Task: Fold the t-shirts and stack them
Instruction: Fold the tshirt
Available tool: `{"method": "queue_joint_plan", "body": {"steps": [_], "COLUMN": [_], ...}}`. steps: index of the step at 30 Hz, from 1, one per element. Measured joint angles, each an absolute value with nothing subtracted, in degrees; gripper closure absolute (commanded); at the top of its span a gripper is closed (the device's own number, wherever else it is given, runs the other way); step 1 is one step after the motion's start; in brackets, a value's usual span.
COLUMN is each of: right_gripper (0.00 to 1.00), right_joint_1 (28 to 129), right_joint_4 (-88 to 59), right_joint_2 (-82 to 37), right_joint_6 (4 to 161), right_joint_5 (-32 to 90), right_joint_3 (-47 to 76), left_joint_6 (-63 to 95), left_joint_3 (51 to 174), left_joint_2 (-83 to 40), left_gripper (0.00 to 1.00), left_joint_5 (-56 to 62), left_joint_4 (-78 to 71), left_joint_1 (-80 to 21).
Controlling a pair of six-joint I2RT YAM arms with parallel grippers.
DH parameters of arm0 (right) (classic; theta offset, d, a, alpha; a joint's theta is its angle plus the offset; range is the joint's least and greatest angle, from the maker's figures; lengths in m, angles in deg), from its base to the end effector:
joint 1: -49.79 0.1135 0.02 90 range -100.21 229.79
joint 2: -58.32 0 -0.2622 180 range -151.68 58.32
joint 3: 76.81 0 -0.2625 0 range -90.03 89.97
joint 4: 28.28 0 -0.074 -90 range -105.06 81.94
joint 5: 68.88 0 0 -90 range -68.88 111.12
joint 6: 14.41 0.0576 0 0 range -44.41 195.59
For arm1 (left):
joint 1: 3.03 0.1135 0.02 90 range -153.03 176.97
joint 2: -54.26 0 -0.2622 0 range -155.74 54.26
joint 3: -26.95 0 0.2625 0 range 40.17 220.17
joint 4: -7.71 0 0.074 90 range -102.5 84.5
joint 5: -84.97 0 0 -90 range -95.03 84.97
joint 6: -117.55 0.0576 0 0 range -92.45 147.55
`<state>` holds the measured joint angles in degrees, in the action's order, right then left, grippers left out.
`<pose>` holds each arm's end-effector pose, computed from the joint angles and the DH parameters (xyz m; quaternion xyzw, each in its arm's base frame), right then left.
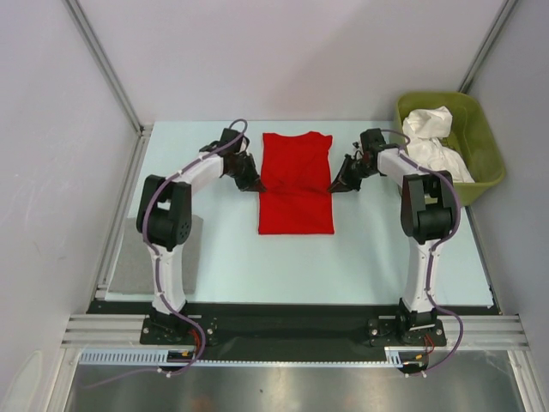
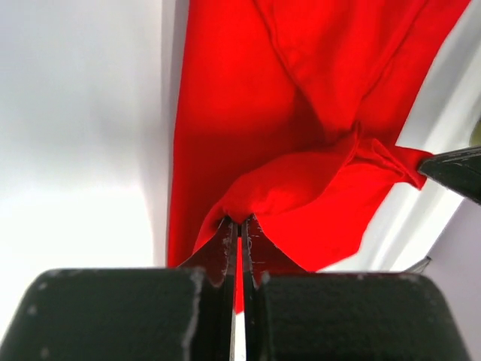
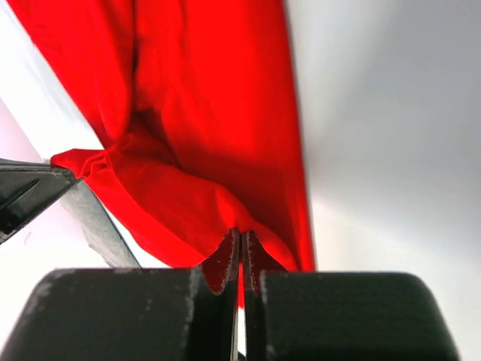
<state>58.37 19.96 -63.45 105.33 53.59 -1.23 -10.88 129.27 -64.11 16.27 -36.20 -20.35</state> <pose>0.4495 0.0991 0.1465 0.1142 0.9333 0.3247 0.1021 0.4336 -0.1571 0.1611 -0.1268 0.9419 -0.2769 0.1417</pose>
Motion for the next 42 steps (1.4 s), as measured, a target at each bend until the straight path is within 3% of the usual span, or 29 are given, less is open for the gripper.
{"method": "queue_joint_plan", "body": {"steps": [3, 4, 6, 8, 11, 14, 18, 22, 27, 38, 42], "right_gripper": [0.72, 0.71, 0.65, 0.61, 0.51, 0.5, 0.62, 0.72, 0.82, 0.82, 0.79], "right_joint_1": [57.76, 57.34, 56.51, 55.55, 55.03, 56.91, 63.57, 68.53, 68.42, 64.25, 60.71], "right_joint_4": [20.4, 20.73, 21.76, 22.78, 23.66, 22.65, 16.82, 7.75, 0.4, 0.03, 5.19], "right_joint_2": [-65.22, -66.27, -67.91, -68.59, -65.57, -58.23, -49.53, -51.52, -60.46, -72.42, -74.67], "right_joint_6": [105.13, 104.74, 103.89, 102.51, 100.35, 99.34, 100.98, 104.35, 108.7, 110.55, 108.74], "right_joint_5": [53.52, 53.41, 53.06, 51.88, 48.89, 46.16, 45.85, 47.07, 48.67, 50.16, 49.81], "right_joint_3": [-3.39, -4.92, -7.83, -9.73, -7.26, 1.2, 10.32, 11.82, 10.01, -8.55, -15.74], "left_joint_6": [-8.17, -6.88, -4.24, -2.23, -0.74, -0.59, -1.92, -4.09, -7.23, -7.89, -5.59], "left_joint_3": [134.03, 135.63, 137.72, 137.18, 130.12, 121.18, 115.37, 114.56, 119.39, 143.5, 145.68], "left_joint_2": [-67.54, -68.39, -68.77, -66.86, -59.19, -49.07, -44.92, -52.18, -65.31, -77.97, -78.62], "left_gripper": [0.81, 0.68, 0.52, 0.45, 0.47, 0.52, 0.56, 0.59, 0.58, 0.56, 0.51], "left_joint_5": [15.42, 14.37, 9.78, 5.32, 2.37, 4.53, 10.22, 16.47, 21.89, 22.13, 20.42], "left_joint_4": [-38.89, -40.33, -43.09, -44.44, -43.65, -41.16, -33.75, -25.69, -22.76, -25.6, -29.51], "left_joint_1": [-20.3, -20.3, -20.3, -20.24, -20.22, -20.76, -23.85, -26.16, -25.83, -22.95, -21.48]}}
